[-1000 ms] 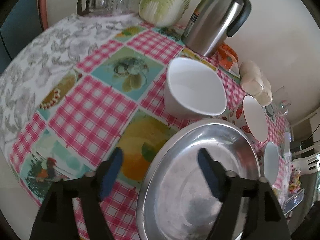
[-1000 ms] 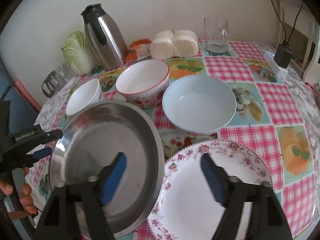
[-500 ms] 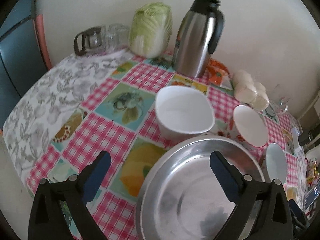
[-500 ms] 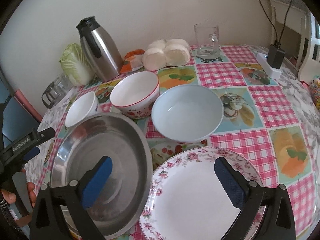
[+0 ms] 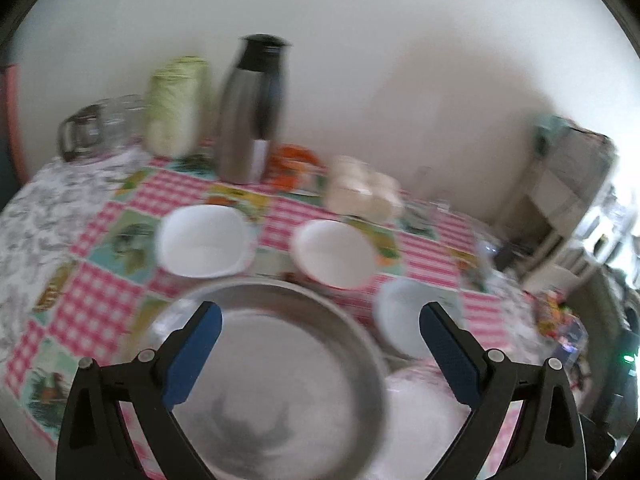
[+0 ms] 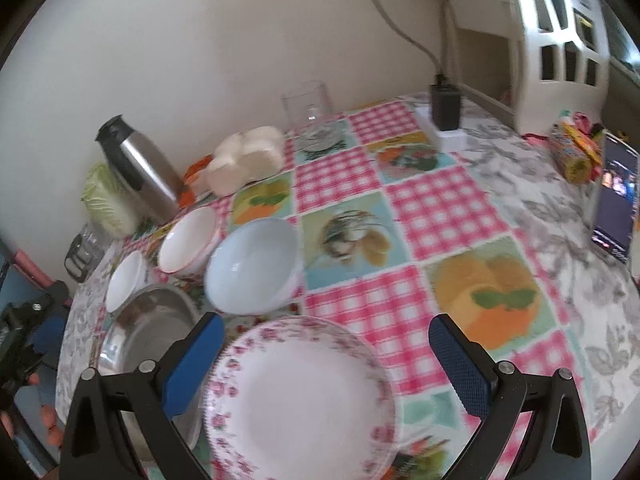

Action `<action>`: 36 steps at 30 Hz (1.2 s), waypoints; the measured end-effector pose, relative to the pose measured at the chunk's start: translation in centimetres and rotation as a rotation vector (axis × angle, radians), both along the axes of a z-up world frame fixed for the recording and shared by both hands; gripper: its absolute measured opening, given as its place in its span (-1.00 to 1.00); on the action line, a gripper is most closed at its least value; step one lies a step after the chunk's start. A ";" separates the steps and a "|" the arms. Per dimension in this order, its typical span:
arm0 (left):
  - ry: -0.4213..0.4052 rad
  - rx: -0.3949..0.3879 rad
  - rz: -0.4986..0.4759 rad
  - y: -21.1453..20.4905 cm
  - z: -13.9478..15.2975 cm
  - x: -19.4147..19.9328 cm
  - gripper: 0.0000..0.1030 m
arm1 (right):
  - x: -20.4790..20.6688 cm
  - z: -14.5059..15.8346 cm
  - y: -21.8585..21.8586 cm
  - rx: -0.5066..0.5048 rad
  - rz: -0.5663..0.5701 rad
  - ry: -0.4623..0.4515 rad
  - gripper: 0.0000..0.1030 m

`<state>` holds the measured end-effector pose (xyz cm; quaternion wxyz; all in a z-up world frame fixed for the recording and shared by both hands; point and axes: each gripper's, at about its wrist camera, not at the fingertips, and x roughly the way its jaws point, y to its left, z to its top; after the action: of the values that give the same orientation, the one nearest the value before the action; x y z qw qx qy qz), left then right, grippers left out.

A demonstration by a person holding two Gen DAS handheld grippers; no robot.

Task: Organize plates and bowls
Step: 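Move the right gripper to the pink-floral round plate and grasp its rim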

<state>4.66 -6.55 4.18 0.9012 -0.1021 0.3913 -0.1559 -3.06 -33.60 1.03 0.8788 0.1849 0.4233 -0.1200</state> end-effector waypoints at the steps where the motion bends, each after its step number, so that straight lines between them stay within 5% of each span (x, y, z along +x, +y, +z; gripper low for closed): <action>1: -0.006 -0.002 -0.036 -1.1 0.2 -0.5 0.93 | -0.4 -0.1 -0.5 -0.003 -0.006 0.008 1.00; 4: -0.005 0.001 -0.123 -4.0 0.3 -1.9 0.93 | -1.2 -0.8 -1.8 0.018 -0.028 0.036 1.00; 8: 0.115 -0.063 -0.232 -7.0 -1.3 -2.8 0.93 | -1.5 -2.8 -3.3 0.066 -0.046 0.115 0.97; 13: 0.169 -0.044 -0.292 -9.9 -2.9 -3.9 0.94 | -1.8 -5.7 -4.5 0.162 -0.061 0.202 0.69; 19: 0.336 -0.108 -0.318 -11.0 -5.6 -3.9 0.94 | -2.0 -7.3 -4.7 0.216 -0.064 0.243 0.37; 23: 0.347 -0.094 -0.315 -11.7 -5.9 -4.2 0.94 | -1.8 -8.1 -4.5 0.220 -0.059 0.275 -0.17; 27: 0.360 -0.093 -0.320 -12.4 -6.1 -4.3 0.94 | -1.5 -8.8 -4.0 0.236 -0.030 0.289 -0.50; 36: 0.359 -0.051 -0.345 -13.2 -6.2 -4.8 0.94 | -2.6 -7.6 -5.7 0.156 -0.112 0.276 -0.69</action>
<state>-0.15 -19.76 -2.00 0.7744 -0.0826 0.5528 -0.2964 -5.67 -39.27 -6.55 0.7871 0.2576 0.5372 -0.1599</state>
